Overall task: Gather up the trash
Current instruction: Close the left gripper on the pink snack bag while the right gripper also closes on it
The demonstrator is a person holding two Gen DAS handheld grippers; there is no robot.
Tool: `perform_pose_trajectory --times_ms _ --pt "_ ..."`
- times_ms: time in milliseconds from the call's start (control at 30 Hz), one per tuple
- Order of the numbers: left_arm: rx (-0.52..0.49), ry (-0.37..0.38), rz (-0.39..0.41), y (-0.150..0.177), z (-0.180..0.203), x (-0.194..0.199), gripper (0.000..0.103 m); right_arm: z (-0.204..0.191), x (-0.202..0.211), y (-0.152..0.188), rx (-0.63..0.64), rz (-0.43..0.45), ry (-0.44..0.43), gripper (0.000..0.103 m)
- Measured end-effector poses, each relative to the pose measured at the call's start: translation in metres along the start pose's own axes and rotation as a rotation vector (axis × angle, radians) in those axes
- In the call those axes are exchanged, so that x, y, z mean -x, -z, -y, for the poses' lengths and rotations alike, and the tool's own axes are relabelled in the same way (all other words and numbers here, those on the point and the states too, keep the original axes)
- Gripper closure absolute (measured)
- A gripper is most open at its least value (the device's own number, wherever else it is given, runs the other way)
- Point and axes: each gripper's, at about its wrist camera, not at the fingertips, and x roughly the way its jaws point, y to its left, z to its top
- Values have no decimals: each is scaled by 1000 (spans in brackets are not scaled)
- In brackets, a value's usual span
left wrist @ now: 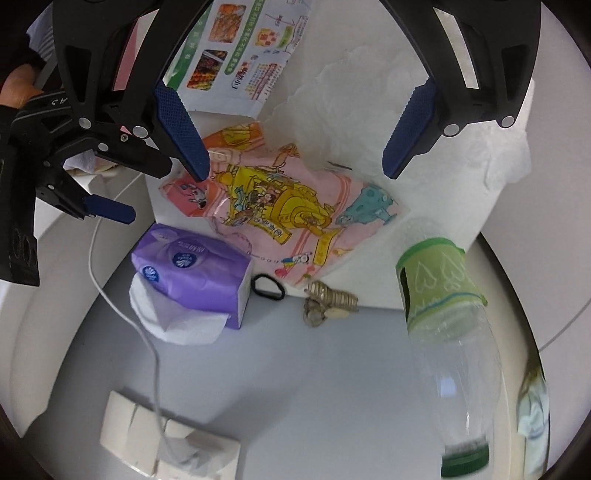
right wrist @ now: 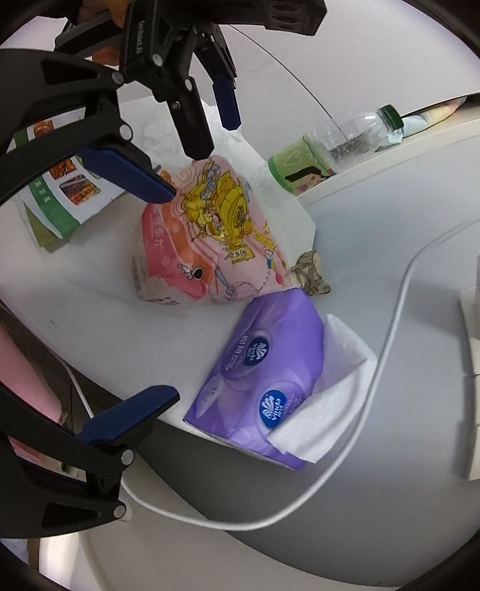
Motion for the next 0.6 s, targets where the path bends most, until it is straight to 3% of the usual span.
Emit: perform_pose_trajectory --times_ms 100,433,600 --pt "14 19 -23 2 -3 -10 19 2 -10 0 -3 -20 -15 26" --pt "103 65 -70 6 -11 -34 44 2 -29 3 -2 -54 -10 37" --pt "115 77 -71 7 -11 -40 62 1 -36 3 -9 -78 -21 61"
